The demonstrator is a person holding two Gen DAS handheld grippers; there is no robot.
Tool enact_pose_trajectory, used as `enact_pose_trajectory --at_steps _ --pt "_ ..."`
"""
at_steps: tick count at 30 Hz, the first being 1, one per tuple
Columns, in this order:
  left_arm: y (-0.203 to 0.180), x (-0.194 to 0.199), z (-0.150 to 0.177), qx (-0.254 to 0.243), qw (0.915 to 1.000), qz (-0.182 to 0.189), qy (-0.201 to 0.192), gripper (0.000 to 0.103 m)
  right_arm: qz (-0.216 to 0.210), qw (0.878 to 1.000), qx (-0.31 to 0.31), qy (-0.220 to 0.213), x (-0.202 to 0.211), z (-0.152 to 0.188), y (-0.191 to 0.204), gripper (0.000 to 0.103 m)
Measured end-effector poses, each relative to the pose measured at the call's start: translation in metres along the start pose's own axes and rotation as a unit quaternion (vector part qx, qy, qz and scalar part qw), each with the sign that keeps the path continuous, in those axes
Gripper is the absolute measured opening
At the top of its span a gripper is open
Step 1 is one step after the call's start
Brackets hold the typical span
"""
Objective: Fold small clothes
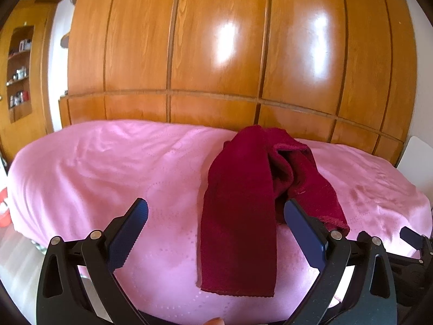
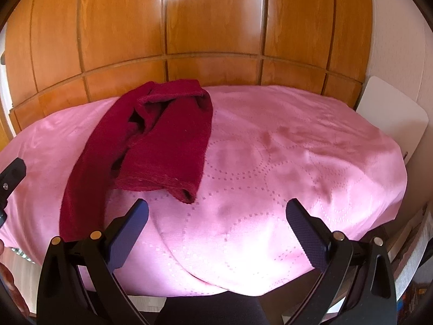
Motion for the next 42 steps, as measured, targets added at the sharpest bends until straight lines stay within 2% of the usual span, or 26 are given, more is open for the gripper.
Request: enact_pose_trajectory --at_steps 2,6,10,13,15,17,19,21,22,23,24,26,28,32,33,35,36,38,39,40,41,42 --pt "0.002 -0.007 0.002 0.000 0.9999 0.001 0.011 0.100 -0.004 1.000 0.000 0.010 -0.006 0.002 -0.002 0.101" --pt "-0.006 -0.023 0.004 -0.052 0.9974 0.023 0.045 0.100 -0.007 1.000 0.004 0.014 -0.015 -0.004 -0.009 0.101" --pt "-0.025 -0.035 0.016 -0.093 0.9889 0.081 0.082 0.100 -0.029 1.000 0.009 0.001 -0.023 -0.022 -0.010 0.101" --pt "-0.037 -0.049 0.034 -0.133 0.9795 0.102 0.111 0.095 -0.059 0.998 0.012 -0.007 -0.031 -0.041 -0.005 0.100" --pt "-0.043 -0.058 0.049 -0.154 0.9706 0.117 0.144 0.078 -0.080 0.997 0.017 -0.015 -0.039 -0.060 0.002 0.094" --pt "-0.047 -0.068 0.065 -0.176 0.9627 0.119 0.168 0.074 -0.090 0.996 0.023 -0.019 -0.047 -0.075 0.009 0.083" --pt "-0.049 -0.077 0.079 -0.189 0.9569 0.115 0.188 0.062 -0.104 0.994 0.020 -0.010 -0.058 -0.086 0.015 0.075" --pt "-0.048 -0.082 0.089 -0.195 0.9541 0.109 0.200 0.042 -0.125 0.992 0.020 0.007 -0.072 -0.093 0.024 0.069" --pt "-0.046 -0.083 0.089 -0.193 0.9549 0.109 0.197 0.036 -0.133 0.991 0.021 0.014 -0.078 -0.095 0.028 0.065" --pt "-0.044 -0.082 0.085 -0.186 0.9574 0.111 0.191 0.019 -0.141 0.990 0.021 0.022 -0.084 -0.096 0.032 0.061" --pt "-0.040 -0.082 0.080 -0.180 0.9591 0.110 0.189 0.008 -0.153 0.987 0.018 0.035 -0.093 -0.097 0.038 0.060" --pt "-0.025 -0.082 0.065 -0.133 0.9647 0.125 0.190 0.006 -0.171 0.984 0.006 0.052 -0.107 -0.099 0.046 0.055" --pt "-0.005 -0.087 0.042 -0.083 0.9713 0.129 0.182 0.006 -0.187 0.980 0.001 0.064 -0.120 -0.099 0.058 0.055" --pt "0.050 -0.097 -0.014 -0.028 0.9881 0.079 0.129 0.006 -0.207 0.974 0.012 0.093 -0.144 -0.097 0.081 0.055" --pt "0.074 -0.104 -0.034 -0.007 0.9924 0.053 0.111 0.006 -0.204 0.974 0.023 0.096 -0.149 -0.095 0.087 0.055" --pt "0.111 -0.118 -0.060 0.014 0.9957 0.008 0.092 0.005 -0.195 0.974 0.040 0.106 -0.160 -0.090 0.096 0.056" --pt "0.133 -0.127 -0.074 0.022 0.9962 -0.022 0.082 0.005 -0.193 0.974 0.044 0.108 -0.165 -0.089 0.100 0.056" --pt "0.161 -0.147 -0.093 0.031 0.9952 -0.057 0.073 0.005 -0.190 0.974 0.053 0.112 -0.174 -0.086 0.104 0.055" --pt "0.176 -0.157 -0.102 0.038 0.9940 -0.073 0.072 0.005 -0.190 0.973 0.059 0.114 -0.179 -0.085 0.107 0.052" --pt "0.189 -0.169 -0.110 0.043 0.9923 -0.091 0.073 0.005 -0.190 0.973 0.065 0.118 -0.182 -0.084 0.110 0.040" --pt "0.201 -0.181 -0.116 0.048 0.9899 -0.111 0.075 0.005 -0.191 0.971 0.074 0.121 -0.186 -0.083 0.113 0.024" --pt "0.211 -0.193 -0.119 0.054 0.9873 -0.128 0.077 0.005 -0.190 0.970 0.085 0.123 -0.189 -0.082 0.115 0.019"
Point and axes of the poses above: each gripper's, at about its wrist camera, not at the fingertips, and x roughly against the way its jaws point, y to its left, z to its underside, the point moved 5 cm from there along -x, roughly the way its jaws point, and after that the axes turned 8 degrees about -y, right-handed, at the moved point
